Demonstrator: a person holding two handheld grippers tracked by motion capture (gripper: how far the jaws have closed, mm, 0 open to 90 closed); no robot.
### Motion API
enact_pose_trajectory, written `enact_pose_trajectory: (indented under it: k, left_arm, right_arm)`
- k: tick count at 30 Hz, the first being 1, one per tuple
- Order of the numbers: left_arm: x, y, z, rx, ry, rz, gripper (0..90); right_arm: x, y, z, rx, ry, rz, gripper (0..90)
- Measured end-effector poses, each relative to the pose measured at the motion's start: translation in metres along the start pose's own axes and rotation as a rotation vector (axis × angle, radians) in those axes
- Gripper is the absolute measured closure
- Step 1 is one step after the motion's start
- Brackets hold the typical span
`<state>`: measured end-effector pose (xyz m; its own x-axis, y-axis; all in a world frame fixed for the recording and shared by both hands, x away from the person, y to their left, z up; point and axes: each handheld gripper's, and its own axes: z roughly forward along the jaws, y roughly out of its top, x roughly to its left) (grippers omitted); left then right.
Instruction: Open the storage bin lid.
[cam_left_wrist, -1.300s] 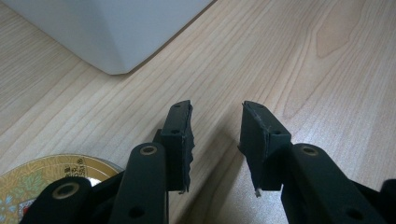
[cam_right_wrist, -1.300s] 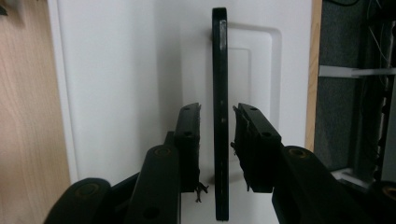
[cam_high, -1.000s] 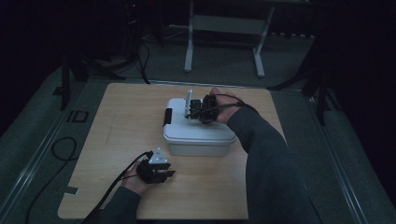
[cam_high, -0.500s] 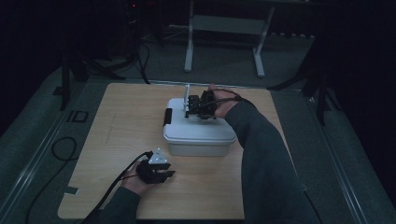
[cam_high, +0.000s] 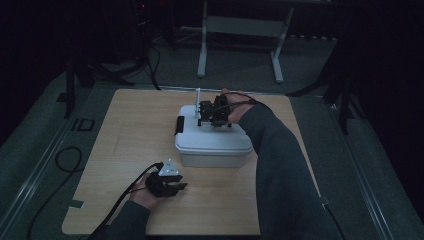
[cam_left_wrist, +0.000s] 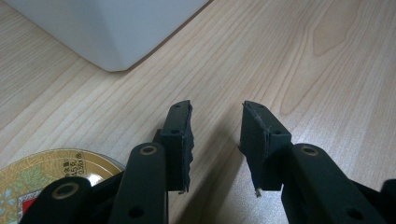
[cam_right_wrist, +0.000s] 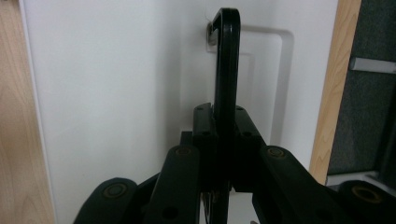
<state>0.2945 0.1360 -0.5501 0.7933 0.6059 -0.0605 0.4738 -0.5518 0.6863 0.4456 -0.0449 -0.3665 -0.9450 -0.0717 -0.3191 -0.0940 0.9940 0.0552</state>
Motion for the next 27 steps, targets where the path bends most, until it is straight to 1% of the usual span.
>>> enact_pose_trajectory:
  k: [4,10,27]
  left_arm:
    - [0.0,0.0,0.0001,0.0,-0.001,-0.001,63.3]
    - [-0.0001,0.0,0.0001,0.001,-0.001,-0.001,63.3]
    - [-0.0002,0.0,0.0002,0.004,-0.003,-0.001,63.3]
  right_arm:
    - [-0.0003,0.0001,-0.0001,0.0,0.005,-0.005,83.7]
    - [0.0004,0.0,-0.0004,0.0,-0.001,-0.006,83.8]
    - [-0.0002,0.0001,-0.0023,-0.006,0.001,-0.005,84.0]
